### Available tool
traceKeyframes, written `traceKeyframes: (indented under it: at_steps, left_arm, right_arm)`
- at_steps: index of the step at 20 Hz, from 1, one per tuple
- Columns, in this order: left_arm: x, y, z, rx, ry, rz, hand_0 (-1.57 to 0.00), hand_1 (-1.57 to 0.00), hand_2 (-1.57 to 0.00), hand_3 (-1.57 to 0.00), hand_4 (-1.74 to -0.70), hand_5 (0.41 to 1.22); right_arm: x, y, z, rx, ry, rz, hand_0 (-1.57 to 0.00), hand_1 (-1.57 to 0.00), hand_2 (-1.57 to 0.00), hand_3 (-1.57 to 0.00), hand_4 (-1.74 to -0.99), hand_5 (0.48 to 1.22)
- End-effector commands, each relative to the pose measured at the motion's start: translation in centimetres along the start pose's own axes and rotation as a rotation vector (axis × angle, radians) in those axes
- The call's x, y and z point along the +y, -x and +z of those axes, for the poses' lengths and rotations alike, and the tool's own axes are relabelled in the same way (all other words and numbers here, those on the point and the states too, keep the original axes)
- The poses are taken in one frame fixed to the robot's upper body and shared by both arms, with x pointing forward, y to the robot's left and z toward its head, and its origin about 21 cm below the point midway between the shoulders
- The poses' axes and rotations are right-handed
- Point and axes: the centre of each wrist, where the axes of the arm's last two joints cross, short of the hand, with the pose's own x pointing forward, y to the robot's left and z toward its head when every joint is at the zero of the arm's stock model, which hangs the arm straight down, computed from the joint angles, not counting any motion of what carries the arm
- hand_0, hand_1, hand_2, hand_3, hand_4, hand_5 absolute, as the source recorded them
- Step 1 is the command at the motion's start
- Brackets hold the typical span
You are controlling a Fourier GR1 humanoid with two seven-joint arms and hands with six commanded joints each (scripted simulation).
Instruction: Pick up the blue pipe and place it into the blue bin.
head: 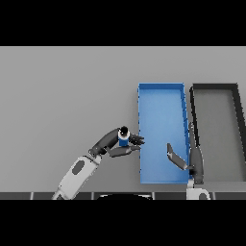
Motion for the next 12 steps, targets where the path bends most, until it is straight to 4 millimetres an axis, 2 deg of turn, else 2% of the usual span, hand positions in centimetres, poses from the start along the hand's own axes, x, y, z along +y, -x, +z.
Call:
traceKeyframes:
  at_steps: [1,3,5,7,9,12]
  left_arm:
    - [0.3,0.1,0.2,0.004,-0.003,0.003,-1.57,-1.57,-1.57,-1.57,-1.47,1.221]
    - [0.0,0.2,0.4,0.006,0.006,0.001,-1.57,-1.57,-1.57,-1.57,-1.47,1.221]
    - [0.0,0.1,0.5,0.001,0.004,0.002,-1.57,-1.57,-1.57,-1.57,-1.47,1.221]
    - [0.4,-0.1,0.0,0.002,0.008,-0.002,-1.57,-1.57,-1.57,-1.57,-1.47,1.221]
    - [0.2,0.1,0.3,0.005,0.009,0.003,-1.57,-1.57,-1.57,-1.57,-1.47,1.221]
    - [0.0,-0.2,0.3,0.006,0.016,-0.011,-1.57,-1.57,-1.57,-1.57,-1.47,1.221]
  right_arm:
    - [-0.2,-0.6,0.0,-0.05,-0.023,-0.072,0.0,0.0,-0.04,0.0,-1.195,0.648]
    - [-0.8,-1.9,-0.1,-0.097,-0.122,-0.222,0.0,-0.02,-0.09,0.0,-1.202,0.624]
    - [-2.0,-4.2,-1.1,-0.117,-0.246,-0.265,0.0,-0.03,-0.12,0.0,-1.215,0.607]
    - [-2.3,-6.4,-2.5,-0.148,-0.374,-0.297,0.0,-0.02,-0.12,0.0,-1.228,0.588]
    - [-2.2,-8.4,-4.2,-0.136,-0.478,-0.278,0.0,-0.01,-0.11,0.0,-1.247,0.568]
    - [-1.4,-10.5,-5.4,-0.158,-0.598,-0.205,0.0,-0.01,-0.09,0.0,-1.27,0.558]
